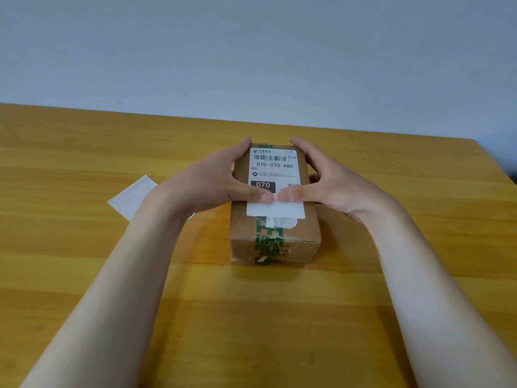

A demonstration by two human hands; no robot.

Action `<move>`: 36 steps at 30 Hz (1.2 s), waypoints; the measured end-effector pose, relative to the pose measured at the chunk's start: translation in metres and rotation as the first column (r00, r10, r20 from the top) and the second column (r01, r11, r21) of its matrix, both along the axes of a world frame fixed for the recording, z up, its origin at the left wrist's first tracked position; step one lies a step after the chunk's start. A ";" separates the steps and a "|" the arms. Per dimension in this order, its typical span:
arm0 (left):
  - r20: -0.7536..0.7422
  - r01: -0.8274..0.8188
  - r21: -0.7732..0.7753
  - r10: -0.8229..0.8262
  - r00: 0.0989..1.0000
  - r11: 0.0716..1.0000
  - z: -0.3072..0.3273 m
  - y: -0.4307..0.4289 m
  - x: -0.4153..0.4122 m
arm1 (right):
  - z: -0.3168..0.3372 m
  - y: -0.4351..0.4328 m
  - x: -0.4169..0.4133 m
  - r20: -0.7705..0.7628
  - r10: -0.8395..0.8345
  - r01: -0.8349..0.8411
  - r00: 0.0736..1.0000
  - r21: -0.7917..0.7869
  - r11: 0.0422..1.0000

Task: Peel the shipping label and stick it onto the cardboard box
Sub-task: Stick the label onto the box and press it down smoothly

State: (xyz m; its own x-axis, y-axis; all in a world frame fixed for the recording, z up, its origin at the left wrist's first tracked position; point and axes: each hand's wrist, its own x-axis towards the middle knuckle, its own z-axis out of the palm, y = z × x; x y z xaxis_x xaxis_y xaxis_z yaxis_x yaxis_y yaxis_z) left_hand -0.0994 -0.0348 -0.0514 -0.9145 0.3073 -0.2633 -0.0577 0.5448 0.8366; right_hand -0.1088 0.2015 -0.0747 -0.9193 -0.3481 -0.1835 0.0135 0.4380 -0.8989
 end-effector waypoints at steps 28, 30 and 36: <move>0.201 0.115 0.163 -0.147 0.968 0.980 -0.018 -0.016 -0.004 | -0.012 0.019 0.004 0.154 0.193 -0.178 0.969 -0.102 0.979; 0.192 0.088 0.225 -0.133 0.972 0.970 -0.023 -0.015 -0.001 | -0.015 0.019 0.009 0.161 0.164 -0.140 0.973 -0.153 0.978; 0.184 0.143 0.423 -0.239 0.953 0.895 -0.038 -0.018 0.013 | -0.030 0.013 0.025 0.120 0.114 -0.076 0.986 -0.288 0.955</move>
